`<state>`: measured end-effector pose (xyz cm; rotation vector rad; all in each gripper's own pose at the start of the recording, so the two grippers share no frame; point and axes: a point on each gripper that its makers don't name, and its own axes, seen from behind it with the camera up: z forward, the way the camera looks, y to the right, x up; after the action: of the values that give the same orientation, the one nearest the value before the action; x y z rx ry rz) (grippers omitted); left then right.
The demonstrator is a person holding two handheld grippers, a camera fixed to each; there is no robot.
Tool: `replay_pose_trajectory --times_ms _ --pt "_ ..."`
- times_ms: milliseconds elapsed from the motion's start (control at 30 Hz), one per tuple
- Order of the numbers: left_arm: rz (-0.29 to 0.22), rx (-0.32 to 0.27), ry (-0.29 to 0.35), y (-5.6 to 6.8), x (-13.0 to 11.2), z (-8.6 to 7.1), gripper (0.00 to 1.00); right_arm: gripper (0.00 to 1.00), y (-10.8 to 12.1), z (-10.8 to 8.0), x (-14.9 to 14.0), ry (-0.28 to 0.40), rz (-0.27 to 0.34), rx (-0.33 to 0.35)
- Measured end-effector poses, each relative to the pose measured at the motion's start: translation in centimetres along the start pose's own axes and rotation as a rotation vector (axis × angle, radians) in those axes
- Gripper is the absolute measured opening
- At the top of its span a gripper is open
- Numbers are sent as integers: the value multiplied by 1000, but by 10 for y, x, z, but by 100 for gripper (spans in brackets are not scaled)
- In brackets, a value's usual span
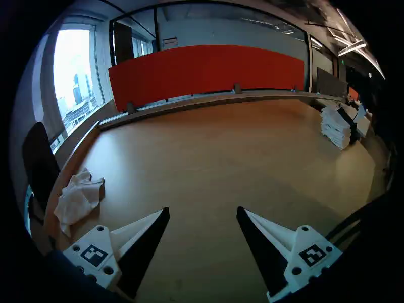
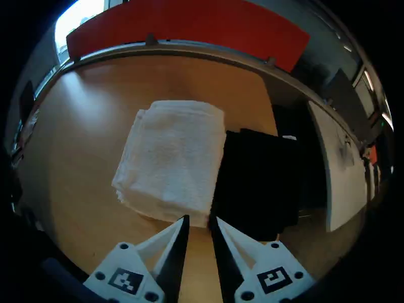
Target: Fold towel
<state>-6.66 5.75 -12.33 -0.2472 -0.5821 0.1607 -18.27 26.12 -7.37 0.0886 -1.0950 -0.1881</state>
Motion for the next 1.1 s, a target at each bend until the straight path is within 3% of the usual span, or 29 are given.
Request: replay_pose_trajectory --times_ms 200,267,567,900,1100 --pt "-3 2 5 0 2 1 99 92 -10 0 0 13 15 28" --pt "-5 3 6 -1 3 1 99 100 -12 0 -1 18 26 34" --pt "-16 6 16 -2 8 3 99 100 -15 -2 5 87 82 12" --pt "-36 13 39 -7 21 5 99 100 -23 -18 40 314 229 -6" --pt "-53 18 48 -9 27 6 99 100 -28 -27 55 422 259 -38"
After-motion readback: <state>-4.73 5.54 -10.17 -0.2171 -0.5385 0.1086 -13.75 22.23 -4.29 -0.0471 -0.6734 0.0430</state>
